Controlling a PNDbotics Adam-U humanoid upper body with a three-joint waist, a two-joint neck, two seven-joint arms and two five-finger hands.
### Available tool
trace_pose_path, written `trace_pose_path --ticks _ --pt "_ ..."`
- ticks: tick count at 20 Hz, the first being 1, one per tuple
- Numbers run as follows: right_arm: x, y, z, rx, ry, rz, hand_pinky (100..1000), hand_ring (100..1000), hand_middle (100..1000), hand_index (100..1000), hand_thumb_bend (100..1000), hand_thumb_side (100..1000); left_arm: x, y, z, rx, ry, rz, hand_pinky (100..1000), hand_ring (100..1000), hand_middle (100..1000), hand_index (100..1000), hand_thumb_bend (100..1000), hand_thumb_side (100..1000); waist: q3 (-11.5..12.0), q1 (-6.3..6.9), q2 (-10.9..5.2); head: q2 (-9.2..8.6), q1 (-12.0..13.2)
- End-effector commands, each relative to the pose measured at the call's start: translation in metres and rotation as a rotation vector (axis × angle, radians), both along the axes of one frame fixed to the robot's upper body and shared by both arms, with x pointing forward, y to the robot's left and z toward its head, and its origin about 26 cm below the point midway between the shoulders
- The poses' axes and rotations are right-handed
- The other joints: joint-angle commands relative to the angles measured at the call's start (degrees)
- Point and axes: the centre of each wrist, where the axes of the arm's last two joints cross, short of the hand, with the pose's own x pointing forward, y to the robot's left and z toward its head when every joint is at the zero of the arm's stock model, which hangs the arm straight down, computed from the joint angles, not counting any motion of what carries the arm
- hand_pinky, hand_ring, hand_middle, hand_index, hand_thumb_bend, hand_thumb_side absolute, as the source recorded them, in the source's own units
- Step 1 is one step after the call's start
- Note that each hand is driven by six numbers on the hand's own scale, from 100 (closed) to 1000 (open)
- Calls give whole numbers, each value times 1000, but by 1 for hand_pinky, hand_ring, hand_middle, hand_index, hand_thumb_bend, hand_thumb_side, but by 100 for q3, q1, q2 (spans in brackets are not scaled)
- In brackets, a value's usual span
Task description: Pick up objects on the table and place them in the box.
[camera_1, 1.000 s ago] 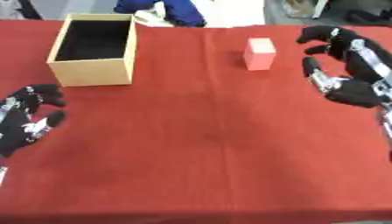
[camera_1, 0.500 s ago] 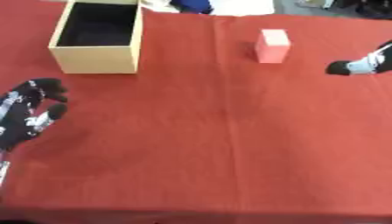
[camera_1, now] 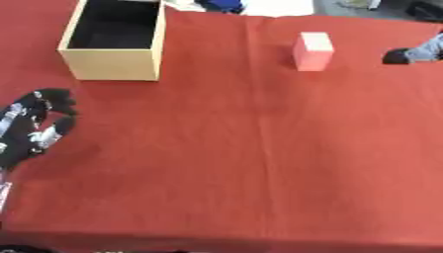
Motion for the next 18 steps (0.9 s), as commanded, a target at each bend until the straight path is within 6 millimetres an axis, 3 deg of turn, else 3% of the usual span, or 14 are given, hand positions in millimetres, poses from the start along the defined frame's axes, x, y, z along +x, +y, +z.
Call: trace_pose_path --ticks 1,9,18 --pt "6 -10 8 -16 -13 -49 821 950 855 958 636 356 1 2 10 30 -22 -12 1000 644 638 777 610 473 11 10 -79 29 -31" --pt "29 -6 -13 13 39 -151 821 947 846 952 620 370 3 0 12 29 -31 -29 1000 644 637 777 611 471 136 28 -85 29 -114" --pt "51 17 -40 40 84 -238 818 941 830 945 621 367 5 -3 14 31 -36 -48 1000 643 636 778 613 469 254 26 -78 29 -218"
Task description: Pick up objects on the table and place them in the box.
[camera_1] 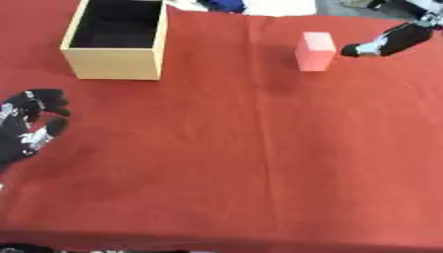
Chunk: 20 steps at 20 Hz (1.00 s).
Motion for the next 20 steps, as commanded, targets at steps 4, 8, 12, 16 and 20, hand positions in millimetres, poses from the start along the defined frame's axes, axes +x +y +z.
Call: trace_pose_path --ticks 4,8,12,16,20 --pt "8 8 1 3 -39 -60 817 939 826 944 615 356 2 0 10 22 -27 -22 1000 643 636 778 613 470 81 28 -68 29 -70" --pt "12 15 -7 -9 -44 -87 816 935 828 943 614 362 2 -1 10 21 -29 -29 1000 642 636 778 612 471 147 39 -52 29 -117" --pt "14 18 -16 -17 -56 -117 816 935 826 942 612 359 3 -3 11 20 -32 -40 1000 642 636 778 610 473 202 57 -34 29 -165" --pt "15 16 -22 -14 -70 -154 818 941 832 943 592 332 3 -4 11 19 -32 -44 1000 642 636 779 608 476 231 73 -17 29 -203" --pt "14 11 -29 -10 -87 -199 819 943 836 944 588 356 4 -4 11 17 -33 -45 1000 642 636 779 605 478 233 85 -4 29 -228"
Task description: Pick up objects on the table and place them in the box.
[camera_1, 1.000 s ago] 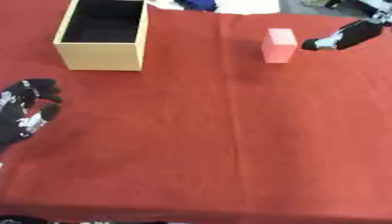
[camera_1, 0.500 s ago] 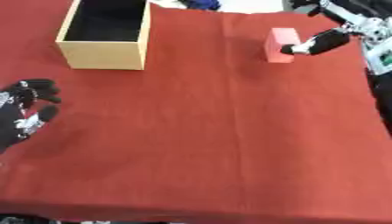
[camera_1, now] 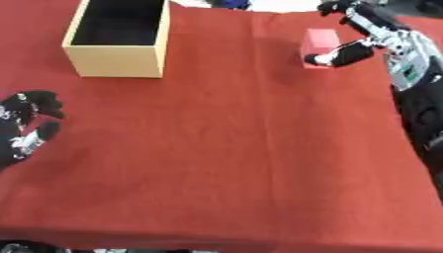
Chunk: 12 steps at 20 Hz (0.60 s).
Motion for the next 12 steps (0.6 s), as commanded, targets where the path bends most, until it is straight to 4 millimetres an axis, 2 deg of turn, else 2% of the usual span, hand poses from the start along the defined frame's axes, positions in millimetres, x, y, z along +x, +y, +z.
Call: trace_pose_path --ticks 1,7,12 --pt "0 -11 13 -7 -52 -47 819 943 837 944 585 359 1 0 9 16 -26 -11 1000 642 636 779 604 480 -1 21 -79 29 -27" --pt "-2 -21 4 -9 -58 -114 818 936 832 937 494 306 1 0 9 15 -25 -11 1000 642 636 780 599 484 -20 21 -66 29 -24" --pt "-3 -23 -3 -18 -47 -134 814 929 821 930 481 295 1 0 9 14 -25 -11 1000 642 637 780 596 486 -23 23 -61 29 -25"
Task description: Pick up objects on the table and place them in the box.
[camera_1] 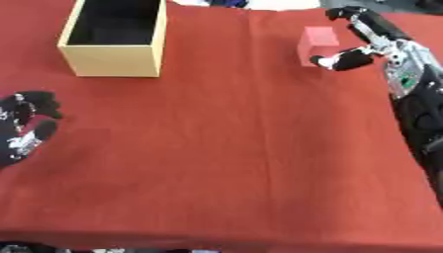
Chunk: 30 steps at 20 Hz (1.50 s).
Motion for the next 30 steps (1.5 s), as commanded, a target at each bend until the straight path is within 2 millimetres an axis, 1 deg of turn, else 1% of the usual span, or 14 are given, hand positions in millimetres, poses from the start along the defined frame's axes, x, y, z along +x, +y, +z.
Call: trace_pose_path --ticks 1,9,12,15,20,21,22,23,24,26,28,30 --pt "-1 -12 16 -23 -36 -28 814 928 820 930 481 297 1 0 9 13 -24 -9 1000 642 637 780 596 487 -5 22 -86 29 -7" --pt "0 -6 12 -36 -27 -14 812 922 807 918 482 307 1 -1 8 9 -23 -11 1000 642 637 780 594 490 32 36 -93 29 -11" --pt "0 -5 9 -41 -21 -14 808 912 790 907 485 314 1 -1 8 9 -23 -13 1000 642 637 780 593 490 38 45 -94 29 -14" --pt "0 -4 8 -41 -20 -15 803 899 762 887 481 302 1 -1 8 7 -22 -13 1000 642 637 780 590 493 42 50 -94 29 -12" --pt "1 -2 9 -43 -38 -18 784 867 696 834 462 249 1 -2 8 6 -21 -14 1000 642 637 781 584 499 37 49 -93 29 -2" --pt "1 -2 10 -47 -46 -22 778 857 672 808 447 210 1 -2 7 5 -21 -14 1000 642 637 781 582 501 36 48 -93 29 0" --pt "1 -2 10 -51 -52 -27 774 851 659 799 442 193 1 -2 7 5 -20 -14 1000 642 637 781 582 503 37 48 -92 29 1" --pt "1 -1 10 -54 -59 -30 765 838 628 777 424 137 1 -2 7 5 -20 -14 1000 642 637 781 580 504 39 47 -93 29 2" --pt "1 -1 11 -54 -73 -35 757 827 607 760 411 100 1 -2 7 4 -19 -14 1000 642 637 781 579 505 43 47 -94 29 3" --pt "1 0 13 -51 -109 -47 738 800 564 724 382 100 1 -2 7 4 -20 -14 1000 642 637 781 576 507 50 47 -94 29 8" --pt "1 0 15 -50 -158 -60 724 776 526 689 385 100 1 -2 7 3 -20 -13 1000 641 637 781 571 511 56 48 -94 29 13" --pt "1 2 18 -56 -214 -68 716 763 506 669 389 100 1 -2 7 2 -19 -12 1000 641 637 781 569 513 60 47 -93 29 13"
